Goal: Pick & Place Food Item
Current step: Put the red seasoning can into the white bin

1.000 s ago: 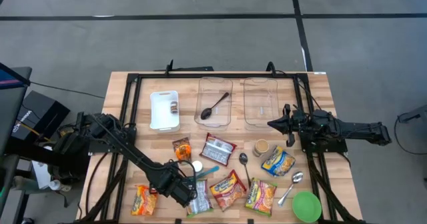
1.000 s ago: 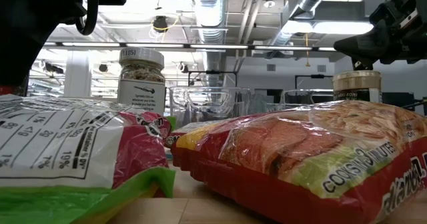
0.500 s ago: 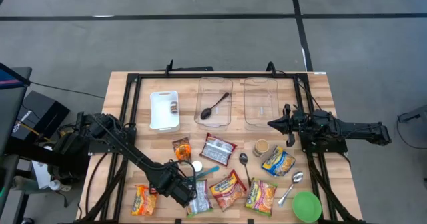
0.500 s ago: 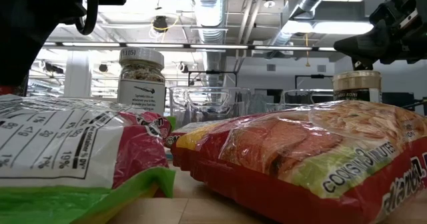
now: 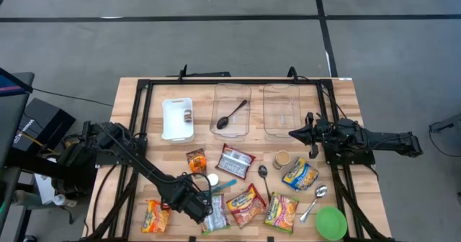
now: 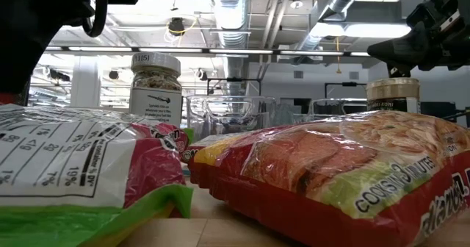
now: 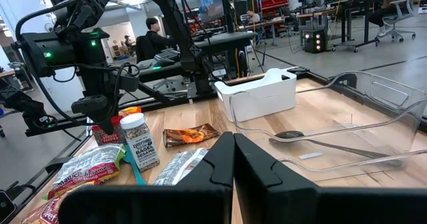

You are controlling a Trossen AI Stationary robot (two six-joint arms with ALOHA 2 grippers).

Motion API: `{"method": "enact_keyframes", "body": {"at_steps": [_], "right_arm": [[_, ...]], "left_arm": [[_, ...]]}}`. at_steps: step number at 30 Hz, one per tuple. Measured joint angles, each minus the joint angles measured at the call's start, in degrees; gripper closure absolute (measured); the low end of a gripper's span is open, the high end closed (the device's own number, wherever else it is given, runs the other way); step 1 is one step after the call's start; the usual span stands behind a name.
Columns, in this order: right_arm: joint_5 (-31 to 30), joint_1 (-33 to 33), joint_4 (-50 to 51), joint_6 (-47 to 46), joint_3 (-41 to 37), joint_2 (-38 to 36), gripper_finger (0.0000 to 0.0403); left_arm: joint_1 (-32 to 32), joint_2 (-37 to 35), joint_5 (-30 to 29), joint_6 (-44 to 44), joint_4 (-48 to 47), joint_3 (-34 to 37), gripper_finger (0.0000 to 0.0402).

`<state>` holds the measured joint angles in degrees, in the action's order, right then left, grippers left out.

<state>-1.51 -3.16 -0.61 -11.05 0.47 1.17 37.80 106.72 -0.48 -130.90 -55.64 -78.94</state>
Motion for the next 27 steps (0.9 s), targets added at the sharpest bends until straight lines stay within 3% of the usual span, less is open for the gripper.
{"method": "enact_keyframes", "body": {"at_steps": [6,11,27], "right_arm": [[0.0,0.0,0.0,0.0,0.0,0.0,0.0403],[0.0,0.0,0.0,0.0,0.0,0.0,0.0403],[0.0,0.0,0.0,0.0,0.0,0.0,0.0403]], "left_arm": [[0.0,-4.2,0.0,0.0,-4.0,0.0,0.0172],[0.0,-9.5,-0.2,0.0,-8.2,0.0,0.0186],[-2.2,-25.9,-8.8,0.1,-25.7,0.0,0.0185]]}}
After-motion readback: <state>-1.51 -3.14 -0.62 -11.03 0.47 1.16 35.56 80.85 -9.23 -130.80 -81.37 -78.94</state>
